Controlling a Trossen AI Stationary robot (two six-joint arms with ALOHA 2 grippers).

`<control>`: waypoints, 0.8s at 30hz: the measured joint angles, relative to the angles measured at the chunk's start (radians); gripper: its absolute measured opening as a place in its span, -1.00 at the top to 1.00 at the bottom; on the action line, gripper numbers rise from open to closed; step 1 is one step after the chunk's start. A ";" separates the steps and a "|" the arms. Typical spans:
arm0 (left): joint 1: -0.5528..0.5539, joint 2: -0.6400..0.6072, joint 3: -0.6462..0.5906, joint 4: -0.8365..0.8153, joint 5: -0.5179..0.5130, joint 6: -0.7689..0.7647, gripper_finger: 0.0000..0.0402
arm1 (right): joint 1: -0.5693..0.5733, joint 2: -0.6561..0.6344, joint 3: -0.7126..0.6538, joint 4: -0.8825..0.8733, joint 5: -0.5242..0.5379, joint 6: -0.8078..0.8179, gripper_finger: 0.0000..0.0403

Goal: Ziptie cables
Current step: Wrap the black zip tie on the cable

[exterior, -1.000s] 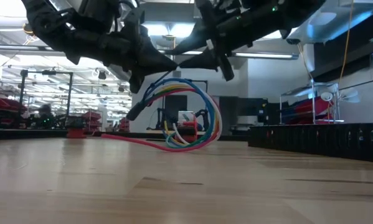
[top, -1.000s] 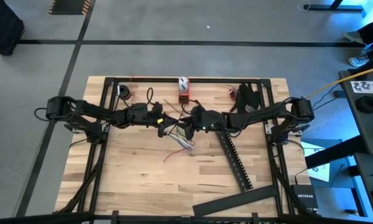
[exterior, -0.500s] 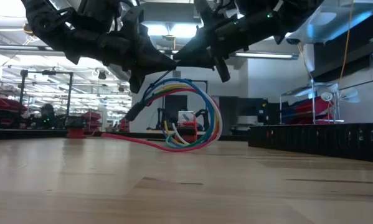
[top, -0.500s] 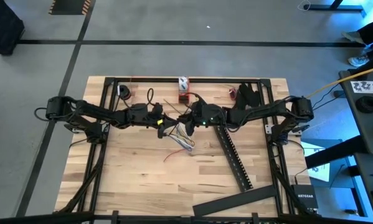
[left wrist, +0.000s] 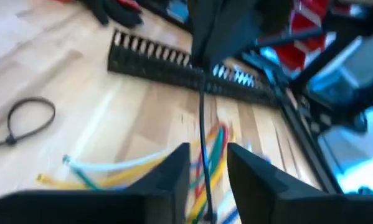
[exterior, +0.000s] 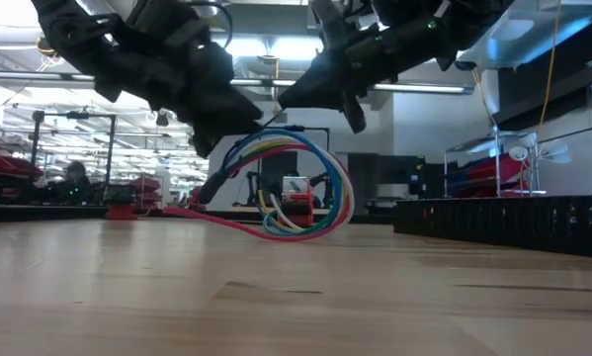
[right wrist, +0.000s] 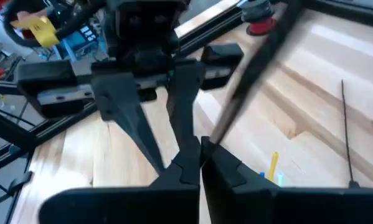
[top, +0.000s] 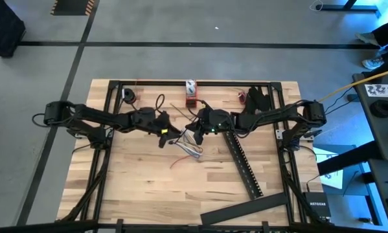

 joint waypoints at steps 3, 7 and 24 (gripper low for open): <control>0.002 -0.059 0.000 -0.120 0.010 0.108 0.39 | 0.000 0.000 0.000 0.001 -0.007 -0.001 0.99; 0.002 -0.141 0.000 -0.280 -0.011 0.270 0.30 | 0.000 0.000 0.000 0.000 -0.007 0.000 0.99; 0.002 -0.079 0.000 -0.397 -0.022 0.453 0.09 | 0.000 0.000 0.000 0.000 -0.006 0.010 1.00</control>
